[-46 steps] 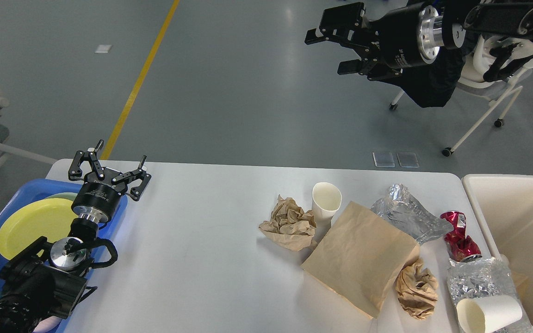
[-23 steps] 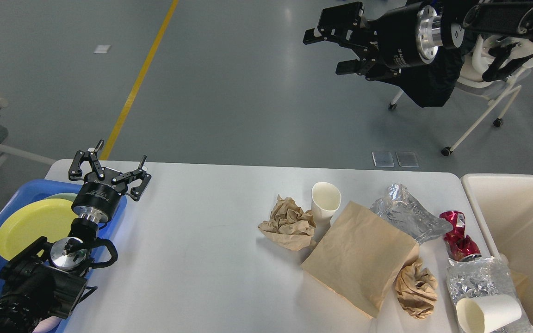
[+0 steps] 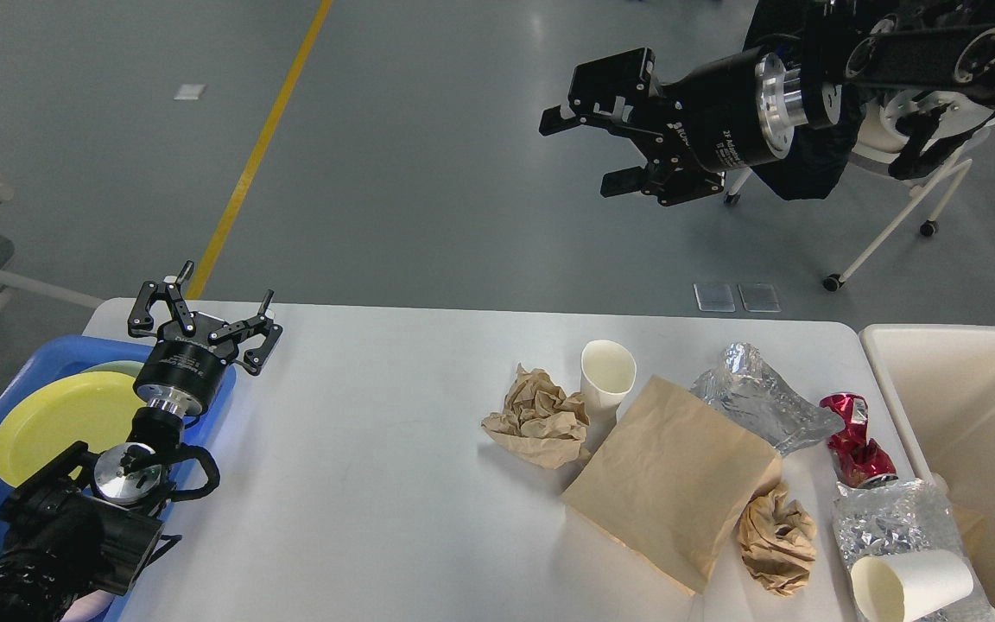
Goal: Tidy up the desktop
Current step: 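Lower the right gripper toward the brown paper bag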
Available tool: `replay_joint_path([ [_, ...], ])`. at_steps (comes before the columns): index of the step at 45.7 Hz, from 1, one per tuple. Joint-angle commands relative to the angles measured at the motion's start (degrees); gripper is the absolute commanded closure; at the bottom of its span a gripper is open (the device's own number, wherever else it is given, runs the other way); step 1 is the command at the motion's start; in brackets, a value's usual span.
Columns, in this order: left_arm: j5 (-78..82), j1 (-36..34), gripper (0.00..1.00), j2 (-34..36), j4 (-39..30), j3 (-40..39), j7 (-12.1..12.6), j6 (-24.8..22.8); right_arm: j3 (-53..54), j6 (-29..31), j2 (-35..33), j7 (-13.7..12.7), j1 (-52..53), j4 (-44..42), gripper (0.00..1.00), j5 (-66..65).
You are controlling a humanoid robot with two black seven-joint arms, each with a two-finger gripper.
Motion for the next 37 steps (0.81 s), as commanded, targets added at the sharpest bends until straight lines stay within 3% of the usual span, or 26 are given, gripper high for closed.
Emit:
replay_joint_path([
  [1,0.00,0.03,0.00,0.00,0.00,0.04,0.00,0.00,-0.11,2.97,0.70,-3.64,0.33,1.86,0.00,-4.99],
  [9,0.00,0.03,0.00,0.00,0.00,0.04,0.00,0.00,-0.11,2.79,2.46,-13.65,2.18,9.42,0.00,-5.34],
  [14,0.00,0.03,0.00,0.00,0.00,0.04,0.00,0.00,-0.29,2.44,3.78,-17.53,3.23,12.76,0.00,-5.17],
  [37,0.00,0.03,0.00,0.00,0.00,0.04,0.00,0.00,-3.63,2.79,6.24,-17.97,6.14,15.14,0.00,-4.64],
])
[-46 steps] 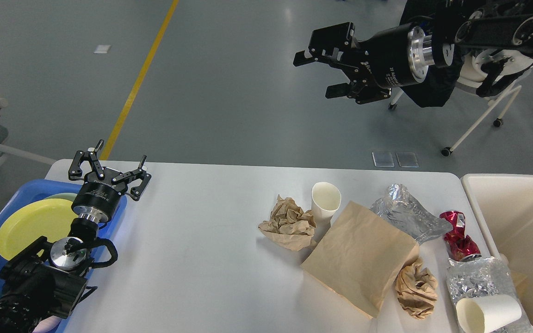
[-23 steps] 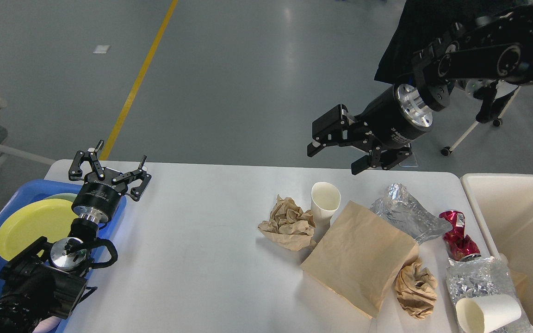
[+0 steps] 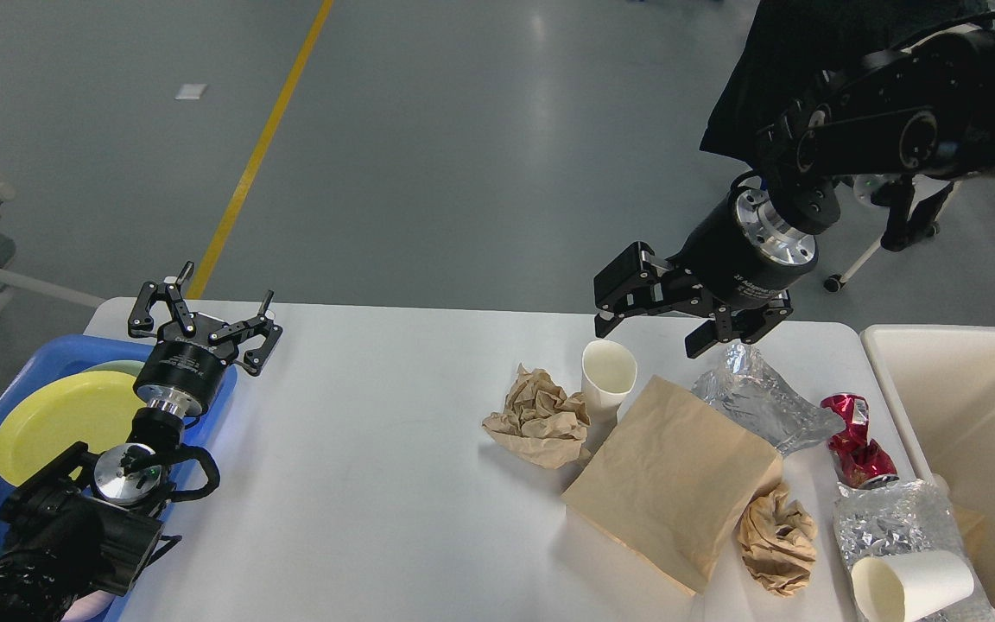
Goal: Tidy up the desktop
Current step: 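Lower the right gripper toward the brown paper bag, then grasp the edge of the brown paper bag with the right gripper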
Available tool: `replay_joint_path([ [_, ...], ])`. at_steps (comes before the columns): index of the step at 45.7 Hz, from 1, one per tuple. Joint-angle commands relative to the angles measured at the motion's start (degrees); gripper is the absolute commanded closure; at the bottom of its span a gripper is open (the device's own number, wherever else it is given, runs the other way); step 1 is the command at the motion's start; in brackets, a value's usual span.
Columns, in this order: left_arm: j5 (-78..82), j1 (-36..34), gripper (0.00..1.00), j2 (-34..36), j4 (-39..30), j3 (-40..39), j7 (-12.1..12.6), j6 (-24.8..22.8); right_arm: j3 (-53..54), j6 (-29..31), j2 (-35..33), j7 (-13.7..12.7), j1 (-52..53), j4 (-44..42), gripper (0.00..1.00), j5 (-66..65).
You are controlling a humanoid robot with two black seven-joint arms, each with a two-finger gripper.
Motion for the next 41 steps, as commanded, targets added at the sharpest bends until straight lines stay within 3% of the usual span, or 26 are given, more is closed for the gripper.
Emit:
replay_joint_path([
  [1,0.00,0.01,0.00,0.00,0.00,0.00,0.00,0.00,0.01,0.10,-0.22,0.02,0.24,0.74,0.00,0.16],
  [28,0.09,0.71,0.00,-0.18,0.00,-0.62,0.00,0.00,-1.57,-0.08,1.54,-0.07,1.48,3.46,0.00,2.80],
  [41,0.09,1.06,0.00,0.00,-0.27,-0.79,0.00,0.00,-6.06,-2.97,0.84,0.02,-1.24,5.22,0.00,6.40],
])
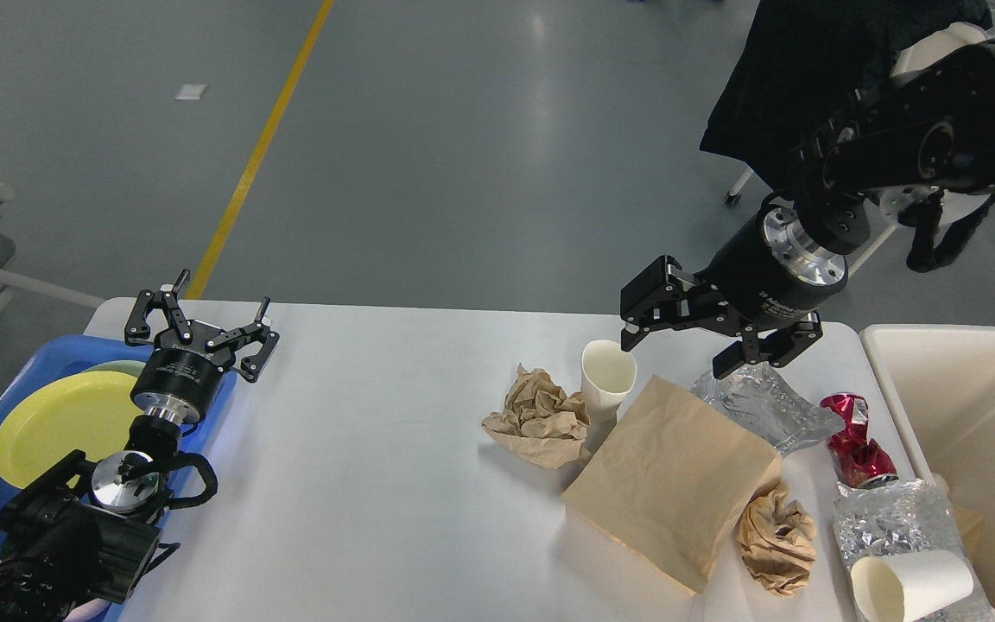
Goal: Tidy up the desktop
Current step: 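Grasp the edge of the brown paper bag with the right gripper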
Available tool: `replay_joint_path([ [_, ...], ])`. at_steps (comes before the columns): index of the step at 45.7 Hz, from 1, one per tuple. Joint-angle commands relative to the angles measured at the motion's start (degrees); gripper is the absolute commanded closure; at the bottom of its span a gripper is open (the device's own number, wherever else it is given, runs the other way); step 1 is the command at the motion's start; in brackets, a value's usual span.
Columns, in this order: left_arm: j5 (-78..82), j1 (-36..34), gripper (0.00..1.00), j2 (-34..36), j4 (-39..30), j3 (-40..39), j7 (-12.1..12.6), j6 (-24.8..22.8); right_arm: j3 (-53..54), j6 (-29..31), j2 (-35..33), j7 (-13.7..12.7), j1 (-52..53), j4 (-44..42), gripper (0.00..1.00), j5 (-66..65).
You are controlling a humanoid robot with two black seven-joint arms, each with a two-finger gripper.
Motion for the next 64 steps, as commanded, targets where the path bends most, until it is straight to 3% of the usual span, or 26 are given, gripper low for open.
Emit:
replay_joint_path([
  [1,0.00,0.08,0.00,-0.21,-0.17,0.08,0.00,0.00,-1.65,-2.47,-0.08,0.09,-2.33,0.85,0.00,2.31],
  [15,0.00,1.84,0.00,-0.74,-1.93,0.08,0.00,-3.68,-2.18,-15.13,0.36,0.09,-13.67,0.06,0.00,4.34],
  [34,0.00,2.54,0.00,-0.74,-1.84,0.25,0.00,-5.89,-8.07,-17.24,0.00,0.09,-25.27,-6.62,0.00,7.76],
  [53,0.00,2.45,0.00,-0.57,-1.84,0.34,0.00,-5.89,-7.81,-20.06,-2.63,0.27,-30.37,-6.54,0.00,14.09],
  [64,0.00,2.45,0.00,-0.57,-1.84,0.34,0.00,-5.89,-4.65,-28.32,-2.81,0.27,-37.93,-6.80,0.00,15.41],
])
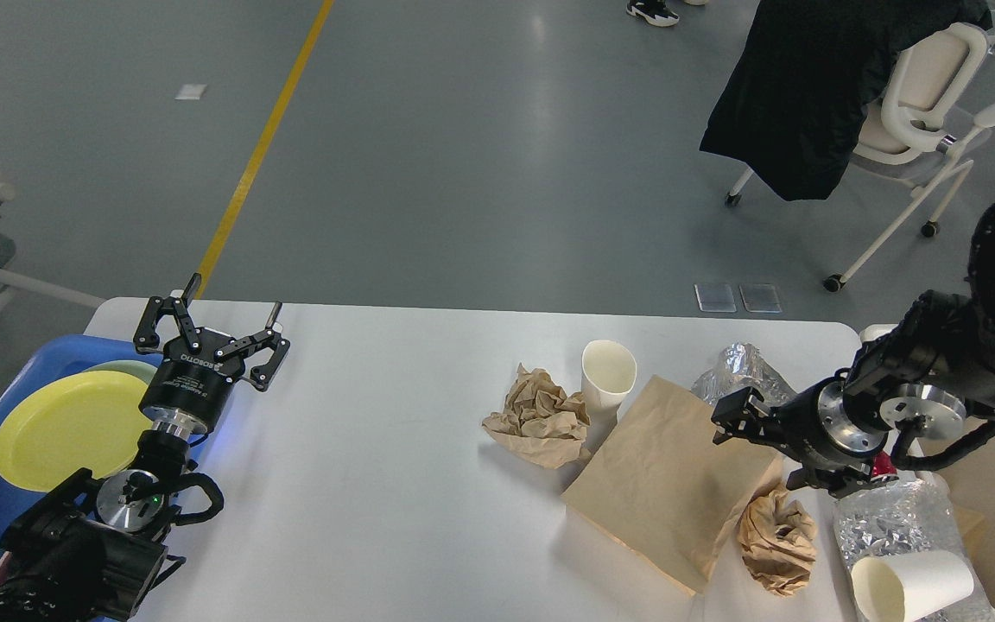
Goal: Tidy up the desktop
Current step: 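Grasp the edge of the brown paper bag with the right gripper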
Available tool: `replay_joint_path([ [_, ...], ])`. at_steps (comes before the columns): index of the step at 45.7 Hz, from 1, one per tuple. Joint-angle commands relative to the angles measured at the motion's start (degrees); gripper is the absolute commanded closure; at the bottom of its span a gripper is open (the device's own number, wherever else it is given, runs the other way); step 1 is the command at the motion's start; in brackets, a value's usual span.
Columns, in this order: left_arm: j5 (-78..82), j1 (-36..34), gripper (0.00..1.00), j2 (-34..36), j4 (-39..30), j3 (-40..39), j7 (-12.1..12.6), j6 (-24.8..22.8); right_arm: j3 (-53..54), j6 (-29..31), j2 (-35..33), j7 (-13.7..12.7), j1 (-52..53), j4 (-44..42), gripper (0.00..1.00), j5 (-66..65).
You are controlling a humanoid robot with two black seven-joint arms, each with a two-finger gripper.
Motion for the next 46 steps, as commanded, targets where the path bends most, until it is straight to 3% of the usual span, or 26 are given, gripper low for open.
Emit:
replay_joint_path([
  [1,0.00,-0.09,0.00,0.00,0.00,0.00,-0.01,0.00,2.73,-3.92,-0.25,0.00,-3.55,-0.19,0.00,0.50],
  [27,0.00,0.00,0.00,0.09,0.00,0.00,-0.01,0.00,5.45,-7.52,1.15,0.00,-11.64,-5.03,0.00,1.73],
  [30,0.00,0.00,0.00,0.00,0.00,-0.09,-0.01,0.00,6.59,-7.61,1.07,0.00,-11.99,-5.11,0.05,1.73],
  [32,0.00,0.00,0.00,0.00,0.00,-0.09,-0.01,0.00,7.30,-7.70,1.07,0.00,-12.17,-5.11,0.17,1.73],
  [33,0.00,0.00,0.00,0.09,0.00,-0.09,-0.01,0.00,7.56,-7.70,1.07,0.08,-12.25,-5.11,0.28,1.73],
  [36,0.00,0.00,0.00,0.09,0.00,-0.09,-0.01,0.00,8.00,-9.36,1.24,0.17,-13.22,-5.11,0.80,1.55],
  [37,0.00,0.00,0.00,0.09,0.00,-0.09,-0.01,0.00,8.00,-10.68,1.24,0.17,-13.66,-5.20,0.92,1.20],
  [42,0.00,0.00,0.00,0.09,0.00,-0.09,-0.01,0.00,9.41,-17.54,2.47,0.26,-15.33,-5.11,1.00,0.58],
  [46,0.00,0.00,0.00,0.09,0.00,-0.09,-0.01,0.00,9.67,-18.60,3.09,0.26,-15.68,-5.11,1.00,0.85],
])
